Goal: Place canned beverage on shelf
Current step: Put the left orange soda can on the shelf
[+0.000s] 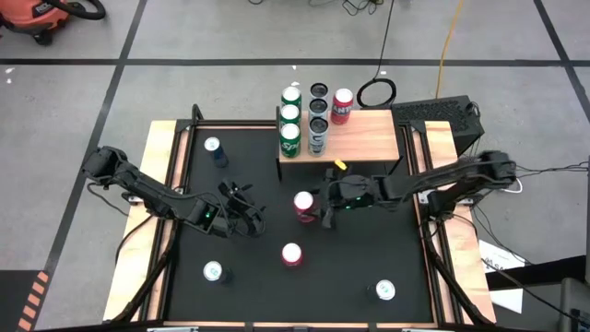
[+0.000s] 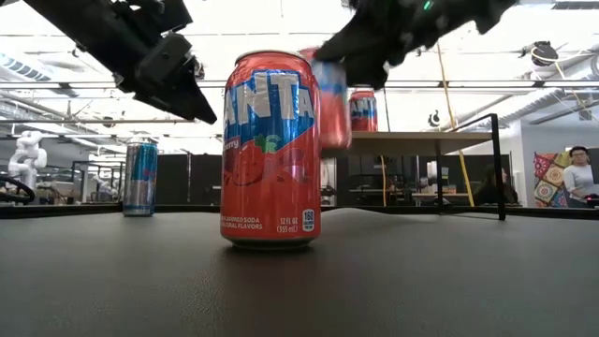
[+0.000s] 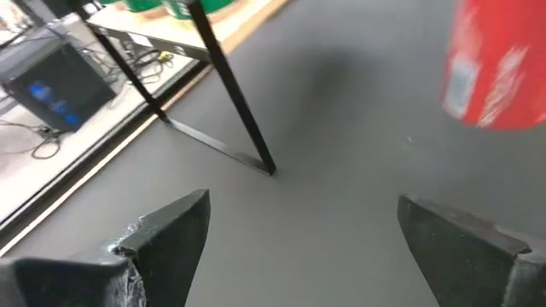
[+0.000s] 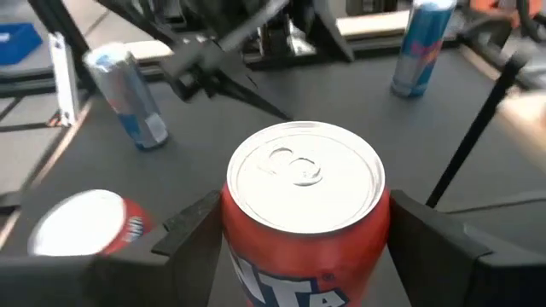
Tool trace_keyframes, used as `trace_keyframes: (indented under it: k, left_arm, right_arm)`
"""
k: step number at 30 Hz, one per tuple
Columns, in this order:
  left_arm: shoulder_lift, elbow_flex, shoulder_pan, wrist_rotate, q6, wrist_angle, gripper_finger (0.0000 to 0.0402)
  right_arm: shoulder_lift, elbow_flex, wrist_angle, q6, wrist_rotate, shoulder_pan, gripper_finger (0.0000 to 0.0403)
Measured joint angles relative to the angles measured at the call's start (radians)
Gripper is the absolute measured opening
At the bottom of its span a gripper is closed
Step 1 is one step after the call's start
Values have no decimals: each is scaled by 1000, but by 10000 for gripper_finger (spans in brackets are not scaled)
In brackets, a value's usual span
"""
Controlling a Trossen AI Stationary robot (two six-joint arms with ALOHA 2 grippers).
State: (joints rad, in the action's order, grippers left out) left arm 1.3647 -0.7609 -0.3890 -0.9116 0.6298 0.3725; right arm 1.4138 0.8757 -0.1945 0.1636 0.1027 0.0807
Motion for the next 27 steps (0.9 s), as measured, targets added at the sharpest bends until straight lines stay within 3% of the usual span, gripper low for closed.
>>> trace_keyframes:
  k: [6,14,21,27]
  left_arm:
    - [8,0,0,-35,18,-30,371]
    - [35,0,0,-38,-22,-85,371]
    - [71,0,1,-35,-68,-141,371]
    - [76,0,1,-16,-98,-160,371]
  right_arm:
    - [-193,0,169,-16,6,-38,267]
    - [-387,0,399,-60,247,-92,267]
    - [-458,0,402,-117,233,-207,267]
    - [-447,0,365,-177,187,-377,268]
